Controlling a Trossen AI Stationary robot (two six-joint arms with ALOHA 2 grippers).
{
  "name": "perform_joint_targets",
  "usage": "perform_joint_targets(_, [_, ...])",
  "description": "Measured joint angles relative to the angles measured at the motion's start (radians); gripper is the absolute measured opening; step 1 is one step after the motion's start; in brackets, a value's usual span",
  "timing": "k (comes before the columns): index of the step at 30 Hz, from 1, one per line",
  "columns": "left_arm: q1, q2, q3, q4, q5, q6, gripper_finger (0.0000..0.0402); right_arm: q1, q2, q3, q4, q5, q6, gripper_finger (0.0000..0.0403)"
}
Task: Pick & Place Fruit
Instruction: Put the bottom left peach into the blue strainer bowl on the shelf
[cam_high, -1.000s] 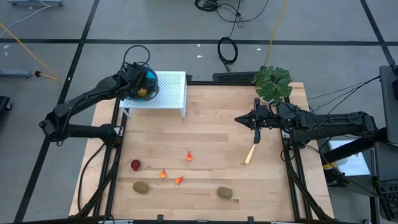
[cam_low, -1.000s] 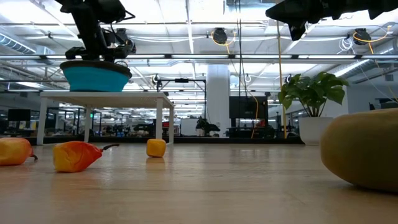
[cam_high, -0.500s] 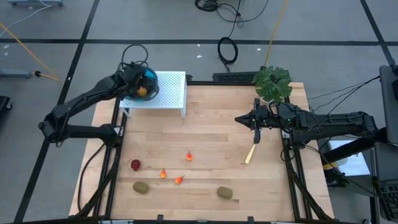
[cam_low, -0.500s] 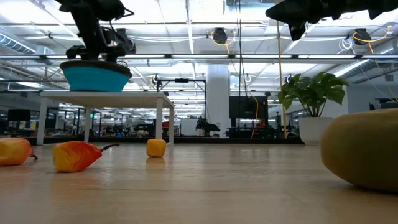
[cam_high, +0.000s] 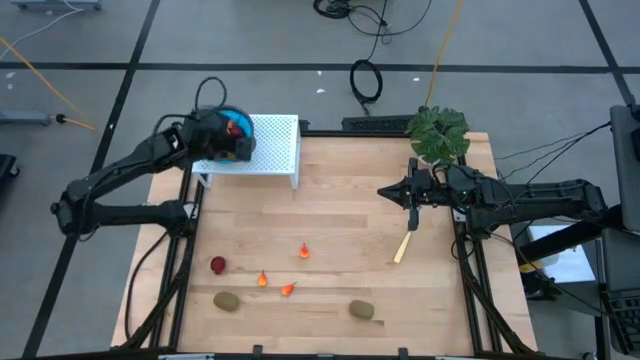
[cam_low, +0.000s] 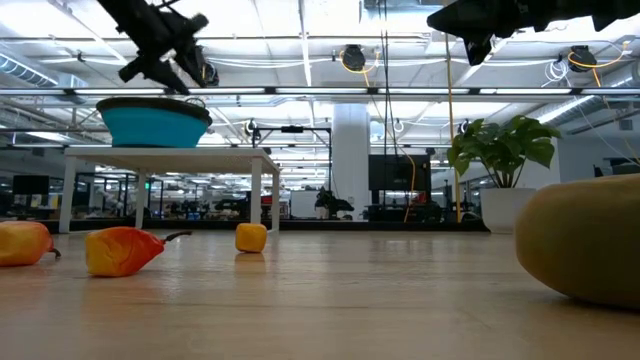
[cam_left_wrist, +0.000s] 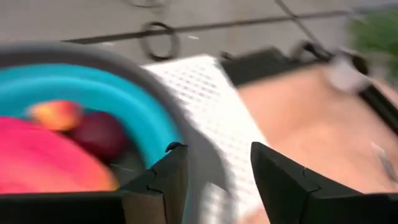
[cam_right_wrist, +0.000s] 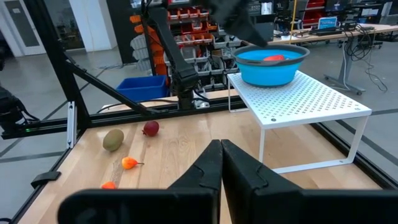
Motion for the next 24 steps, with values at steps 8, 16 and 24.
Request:
perform_joint_targets(8, [-0.213,-0.024,0.0,0.0,0.056,0.019,0.0133,0.0,0.0,0.0,0.0,0.0,-0.01,0.0])
perform_joint_targets(16, [-0.42,-0.016,0.0,0.0,0.056,0.016,0.0103,0.0,0.0,0.0,0.0,-0.001,-0.023,0.0])
perform_joint_targets(24, [-0.589,0.001,-0.002,-0.002,0.055,-0.038,0.008,0.0,0.0,0.0,-0.006,-0.001,-0.03,0.0])
